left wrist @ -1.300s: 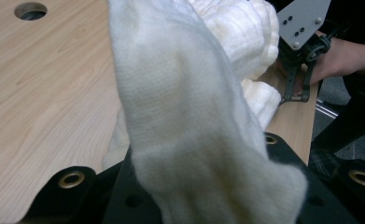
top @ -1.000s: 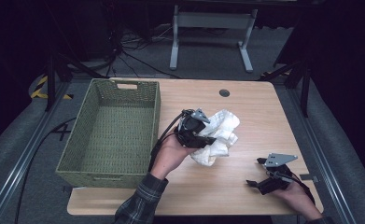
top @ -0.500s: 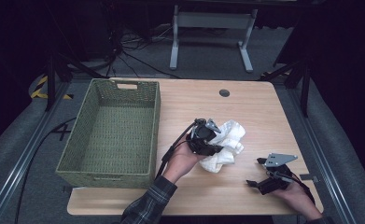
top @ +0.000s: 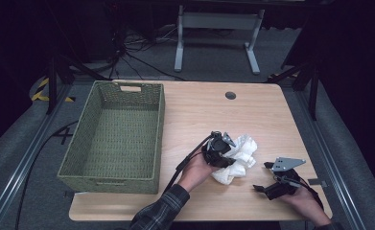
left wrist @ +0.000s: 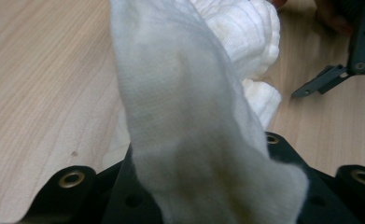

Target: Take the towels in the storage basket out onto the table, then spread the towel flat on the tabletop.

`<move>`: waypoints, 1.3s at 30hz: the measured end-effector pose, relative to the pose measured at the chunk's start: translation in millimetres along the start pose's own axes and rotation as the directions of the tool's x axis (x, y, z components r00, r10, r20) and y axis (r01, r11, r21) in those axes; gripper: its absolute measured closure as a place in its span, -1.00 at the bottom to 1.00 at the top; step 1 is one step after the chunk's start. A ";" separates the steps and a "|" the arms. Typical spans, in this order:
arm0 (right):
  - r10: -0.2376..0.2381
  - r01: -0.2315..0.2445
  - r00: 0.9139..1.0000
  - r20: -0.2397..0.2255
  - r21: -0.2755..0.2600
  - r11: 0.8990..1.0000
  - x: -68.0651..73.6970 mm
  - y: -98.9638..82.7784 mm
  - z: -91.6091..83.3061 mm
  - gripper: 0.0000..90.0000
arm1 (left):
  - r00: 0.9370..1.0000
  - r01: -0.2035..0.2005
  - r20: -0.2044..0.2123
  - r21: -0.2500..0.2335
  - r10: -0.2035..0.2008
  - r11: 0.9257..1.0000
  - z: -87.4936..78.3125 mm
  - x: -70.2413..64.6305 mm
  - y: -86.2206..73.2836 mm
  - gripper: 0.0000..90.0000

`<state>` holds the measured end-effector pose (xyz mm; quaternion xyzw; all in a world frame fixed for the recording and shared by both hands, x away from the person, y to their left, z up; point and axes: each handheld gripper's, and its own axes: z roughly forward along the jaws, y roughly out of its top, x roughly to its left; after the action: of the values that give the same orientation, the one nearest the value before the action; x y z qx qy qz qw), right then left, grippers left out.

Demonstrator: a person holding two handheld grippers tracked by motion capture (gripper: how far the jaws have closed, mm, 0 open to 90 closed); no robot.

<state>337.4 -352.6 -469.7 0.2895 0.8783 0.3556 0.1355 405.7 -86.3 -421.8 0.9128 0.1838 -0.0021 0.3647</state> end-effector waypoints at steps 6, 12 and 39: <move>0.001 -0.001 1.000 0.000 0.000 1.000 0.1 0.0 0.0 -1.00 | 1.000 0.002 0.014 0.018 -0.002 1.000 17.4 3.9 -5.9 0.63; 0.000 0.000 1.000 0.000 0.000 1.000 0.0 0.0 0.0 -1.00 | 1.000 0.000 0.012 0.030 -0.001 1.000 22.4 2.0 -6.8 0.26; 0.014 -0.014 1.000 -0.002 -0.015 1.000 1.2 6.0 -8.4 -0.63 | 0.997 0.029 -0.067 -0.092 -0.035 0.995 -60.0 -17.0 -31.9 -0.13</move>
<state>335.2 -352.9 -459.5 0.2945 0.8736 0.3634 0.1344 371.2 -30.7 -396.6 0.8918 0.2106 0.0319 0.3991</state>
